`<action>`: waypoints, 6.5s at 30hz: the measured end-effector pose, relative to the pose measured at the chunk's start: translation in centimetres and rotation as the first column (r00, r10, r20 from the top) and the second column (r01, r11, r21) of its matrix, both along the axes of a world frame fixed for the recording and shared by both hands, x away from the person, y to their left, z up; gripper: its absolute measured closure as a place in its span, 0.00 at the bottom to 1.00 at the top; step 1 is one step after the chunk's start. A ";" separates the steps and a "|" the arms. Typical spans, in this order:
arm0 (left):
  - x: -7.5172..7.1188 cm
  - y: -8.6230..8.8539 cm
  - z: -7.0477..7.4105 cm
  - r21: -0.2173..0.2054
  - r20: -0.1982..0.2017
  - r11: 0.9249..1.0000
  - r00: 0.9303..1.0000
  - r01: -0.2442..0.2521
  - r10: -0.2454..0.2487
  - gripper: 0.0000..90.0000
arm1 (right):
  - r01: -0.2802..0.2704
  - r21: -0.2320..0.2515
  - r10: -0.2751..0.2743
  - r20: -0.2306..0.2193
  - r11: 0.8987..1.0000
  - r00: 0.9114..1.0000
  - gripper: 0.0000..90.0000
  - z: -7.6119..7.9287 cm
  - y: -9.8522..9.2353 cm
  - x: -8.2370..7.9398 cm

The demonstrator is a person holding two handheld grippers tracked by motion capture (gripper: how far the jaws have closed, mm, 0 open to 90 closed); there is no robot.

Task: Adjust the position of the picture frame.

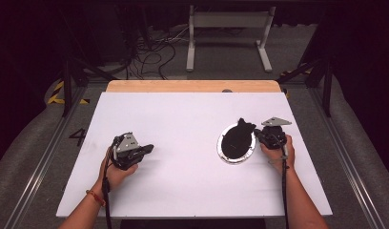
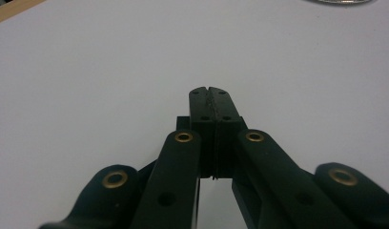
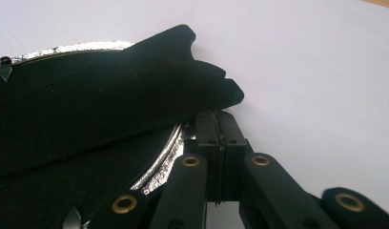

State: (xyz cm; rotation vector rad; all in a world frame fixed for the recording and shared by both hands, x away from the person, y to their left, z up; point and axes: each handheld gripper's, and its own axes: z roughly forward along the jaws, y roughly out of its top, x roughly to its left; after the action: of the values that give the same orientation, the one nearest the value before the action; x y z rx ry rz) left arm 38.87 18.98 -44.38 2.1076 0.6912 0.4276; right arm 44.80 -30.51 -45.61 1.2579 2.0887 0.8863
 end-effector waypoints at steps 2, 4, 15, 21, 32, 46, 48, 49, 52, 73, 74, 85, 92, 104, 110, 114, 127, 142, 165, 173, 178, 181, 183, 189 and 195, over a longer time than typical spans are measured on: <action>0.0 0.0 -0.1 -0.004 -0.005 1.000 1.000 0.001 -0.001 1.00 | 0.000 -0.004 0.000 0.002 1.000 1.000 1.00 0.0 0.0 0.1; 0.1 0.0 -0.1 0.004 -0.004 1.000 1.000 0.002 -0.002 1.00 | -0.003 0.006 0.003 0.006 1.000 1.000 1.00 0.0 0.0 0.2; -0.2 -0.4 -0.3 0.012 -0.017 1.000 1.000 0.019 -0.019 1.00 | 0.026 0.031 -0.028 0.042 0.999 0.999 1.00 0.8 -0.9 0.9; -0.7 -0.8 -0.3 0.021 -0.009 0.999 0.999 0.039 -0.039 1.00 | 0.017 0.071 -0.020 0.035 0.997 0.999 1.00 2.5 -0.4 2.7; -1.3 -0.7 -0.8 0.047 -0.006 0.998 0.999 0.049 -0.049 1.00 | 0.018 0.012 -0.017 -0.030 1.000 0.999 1.00 1.2 0.9 4.8; -1.3 -1.2 -1.1 0.056 -0.018 0.995 0.997 0.079 -0.078 1.00 | -0.010 0.003 0.011 -0.136 1.000 0.991 1.00 1.6 0.7 5.8; -1.4 -1.4 -1.1 0.060 -0.020 0.994 0.996 0.087 -0.086 1.00 | -0.020 0.007 0.021 -0.153 1.000 0.988 1.00 1.7 0.6 5.6; -1.4 -1.5 -1.1 0.061 -0.022 0.994 0.996 0.091 -0.089 1.00 | -0.027 0.013 0.029 -0.166 1.000 0.986 1.00 1.8 0.5 5.4; -1.7 -2.0 -1.3 0.055 -0.038 0.992 0.993 0.115 -0.113 1.00 | -0.030 0.027 0.035 -0.179 0.999 0.983 1.00 1.8 0.3 5.0; -4.6 -10.1 -1.5 0.099 -0.109 0.942 0.945 0.320 -0.309 1.00 | -0.095 0.126 0.114 -0.156 0.988 0.981 1.00 0.6 0.3 -1.9; -4.7 -10.4 -1.6 0.100 -0.120 0.941 0.943 0.322 -0.310 1.00 | -0.110 0.119 0.128 -0.154 0.987 0.980 1.00 0.6 0.4 -2.2; -5.1 -14.8 -1.8 0.073 -0.143 0.914 0.911 0.398 -0.386 0.99 | -0.127 0.129 0.143 -0.122 0.983 0.982 1.00 0.2 1.4 -3.4; -5.1 -16.7 -2.1 0.069 -0.130 0.912 0.910 0.403 -0.393 1.00 | -0.152 0.128 0.167 -0.120 0.980 0.979 1.00 0.2 2.5 -3.9; -4.7 -16.1 -2.0 0.093 -0.121 0.916 0.918 0.389 -0.378 1.00 | -0.153 0.165 0.174 -0.123 0.974 0.977 1.00 0.1 2.6 -4.1; -4.2 -15.4 -1.8 0.117 -0.113 0.924 0.929 0.364 -0.352 1.00 | -0.186 0.159 0.205 -0.114 0.970 0.972 1.00 0.2 2.6 -4.3; -3.3 -14.4 -1.8 0.112 -0.119 0.937 0.941 0.330 -0.317 1.00 | -0.214 0.157 0.232 -0.108 0.964 0.967 1.00 0.3 2.7 -4.5; -0.8 -11.7 -2.1 0.065 -0.136 0.970 0.965 0.235 -0.225 1.00 | -0.247 0.118 0.259 -0.101 0.962 0.961 1.00 0.5 3.6 -5.0; -3.3 -13.7 -1.4 0.062 -0.139 0.935 0.931 0.348 -0.337 1.00 | -0.279 0.052 0.284 -0.124 0.959 0.951 1.00 0.5 3.5 -4.9; -1.3 -12.4 -2.0 0.112 -0.098 0.969 0.973 0.220 -0.210 1.00 | -0.337 0.044 0.340 -0.119 0.940 0.933 1.00 0.4 5.5 -5.8; -0.2 -11.0 -2.1 0.104 -0.089 0.981 0.984 0.163 -0.154 1.00 | -0.378 0.037 0.379 -0.123 0.925 0.917 1.00 0.4 6.6 -6.2; 0.3 -10.6 -2.2 0.099 -0.084 0.984 0.986 0.149 -0.141 1.00 | -0.391 0.030 0.392 -0.123 0.920 0.912 1.00 0.4 7.0 -6.5; 0.5 -10.4 -2.2 0.100 -0.077 0.985 0.988 0.140 -0.133 1.00 | -0.402 0.032 0.402 -0.125 0.915 0.907 1.00 0.4 7.2 -6.6; 0.6 -10.2 -2.2 0.104 -0.074 0.986 0.990 0.129 -0.122 1.00 | -0.414 0.036 0.415 -0.129 0.909 0.900 1.00 0.4 7.3 -6.6; 0.8 -9.9 -2.2 0.102 -0.074 0.989 0.992 0.111 -0.104 1.00 | -0.471 0.035 0.471 -0.133 0.881 0.872 1.00 0.4 8.0 -7.0; 0.8 -9.7 -2.2 0.098 -0.078 0.990 0.992 0.103 -0.095 1.00 | -0.484 0.009 0.481 -0.128 0.875 0.867 1.00 0.4 8.6 -7.4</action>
State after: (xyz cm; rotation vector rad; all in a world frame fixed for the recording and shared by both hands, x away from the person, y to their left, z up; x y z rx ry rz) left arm 39.70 9.29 -46.60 2.2527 0.6147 0.3388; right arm 37.42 -21.88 -45.21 0.7962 2.5672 1.0042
